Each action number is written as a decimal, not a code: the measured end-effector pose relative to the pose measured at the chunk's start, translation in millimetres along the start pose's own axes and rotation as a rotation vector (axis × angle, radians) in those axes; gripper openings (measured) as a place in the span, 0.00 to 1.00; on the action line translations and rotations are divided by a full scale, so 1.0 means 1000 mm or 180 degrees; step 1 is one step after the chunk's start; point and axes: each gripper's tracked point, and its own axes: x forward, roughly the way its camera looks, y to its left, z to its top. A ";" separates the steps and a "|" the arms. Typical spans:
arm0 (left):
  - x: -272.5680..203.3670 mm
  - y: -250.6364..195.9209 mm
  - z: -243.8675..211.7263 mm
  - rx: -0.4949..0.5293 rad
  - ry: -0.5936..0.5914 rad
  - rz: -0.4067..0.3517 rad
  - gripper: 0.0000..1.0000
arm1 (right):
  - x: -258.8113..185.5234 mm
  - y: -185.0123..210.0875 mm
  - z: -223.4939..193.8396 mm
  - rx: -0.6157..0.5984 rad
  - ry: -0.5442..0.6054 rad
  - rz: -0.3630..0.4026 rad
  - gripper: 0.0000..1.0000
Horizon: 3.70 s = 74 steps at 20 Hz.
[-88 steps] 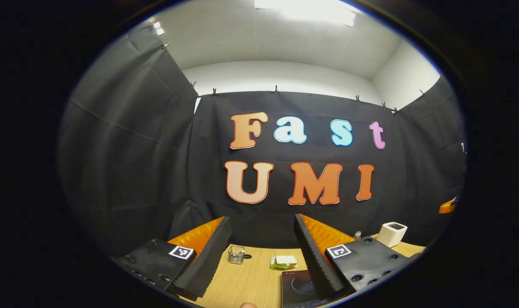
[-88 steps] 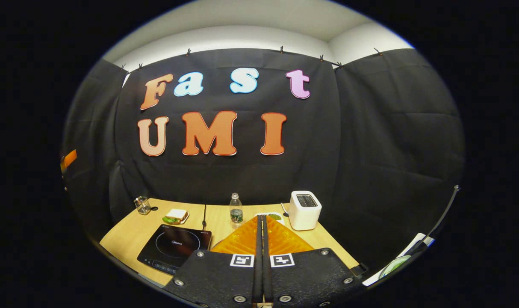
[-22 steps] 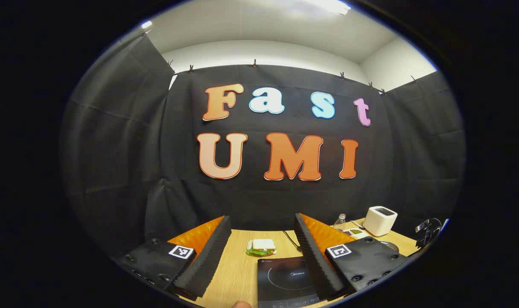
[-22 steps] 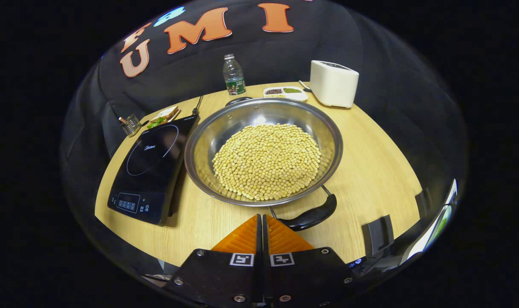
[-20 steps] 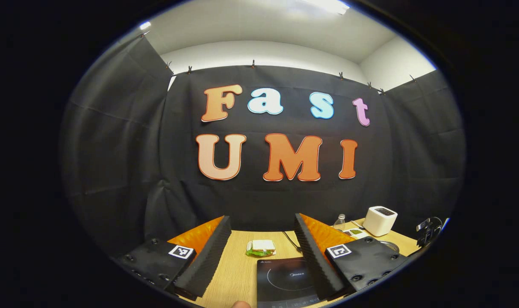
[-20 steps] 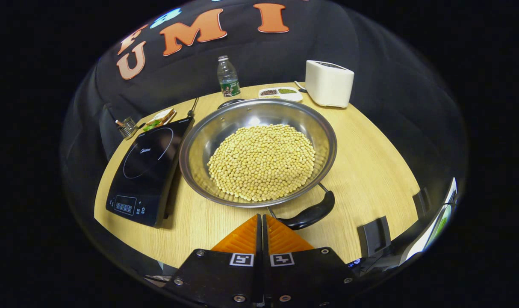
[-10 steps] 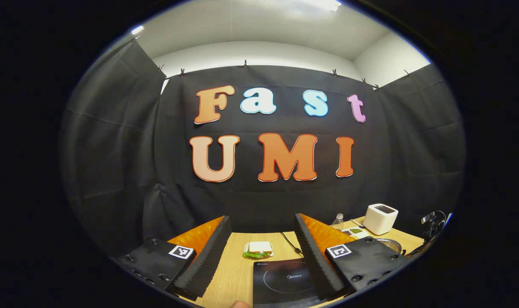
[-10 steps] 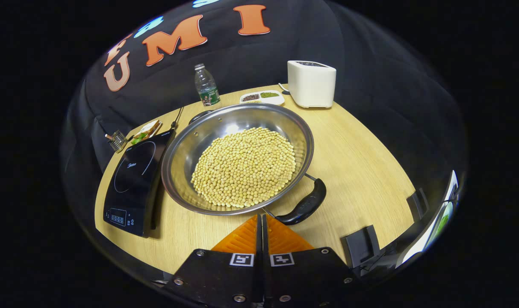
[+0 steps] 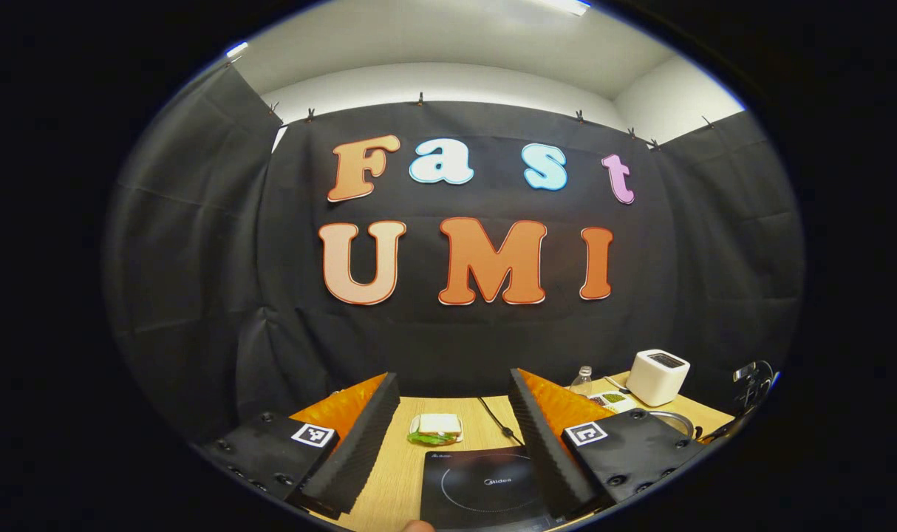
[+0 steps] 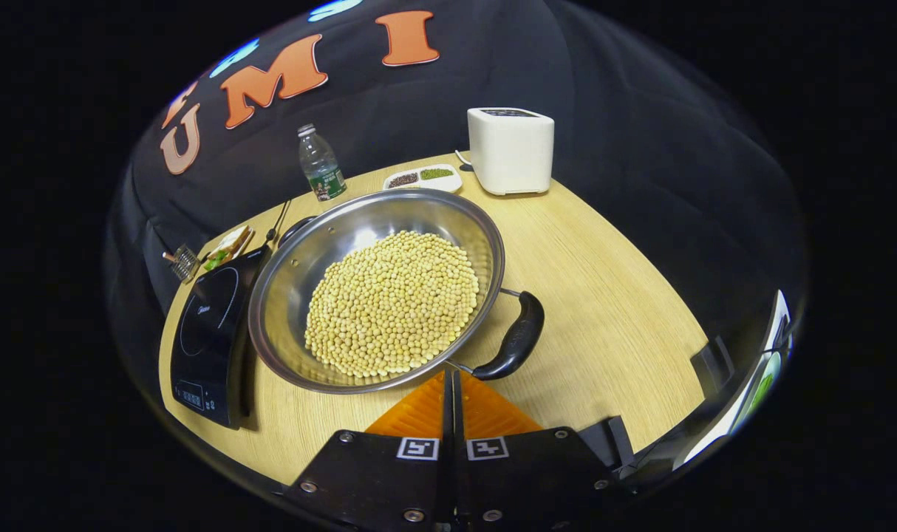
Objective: First push the handle of the pot to place it horizontally, then grasp the pot with both hands and set it on the induction cooktop.
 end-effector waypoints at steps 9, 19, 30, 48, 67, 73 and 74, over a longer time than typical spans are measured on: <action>0.030 -0.025 -0.028 0.0009 0.0163 -0.0080 0.98 | 0.025 -0.021 0.027 0.0066 -0.0028 -0.0114 0.00; 0.061 -0.061 -0.076 -0.0057 0.0362 -0.0197 0.98 | 0.053 -0.042 0.055 0.0234 -0.0098 -0.0214 0.00; 0.077 -0.119 -0.153 -0.0153 0.0736 -0.0367 0.98 | 0.081 -0.047 0.089 0.0232 -0.0166 -0.0310 0.00; 0.102 -0.257 -0.275 -0.0119 0.1279 -0.0656 0.97 | 0.090 -0.063 0.137 0.0073 -0.0651 -0.0400 0.00; 0.158 -0.290 -0.366 0.0068 0.1995 -0.0512 0.99 | 0.146 -0.036 0.156 -0.0148 -0.0686 -0.0017 0.90; 0.157 -0.281 -0.381 -0.0139 0.2182 -0.0404 0.85 | 0.153 -0.027 0.153 -0.0017 -0.0537 0.0074 0.66; 0.157 -0.282 -0.381 -0.0212 0.2205 -0.0377 0.80 | 0.152 -0.026 0.151 -0.0002 -0.0504 0.0081 0.66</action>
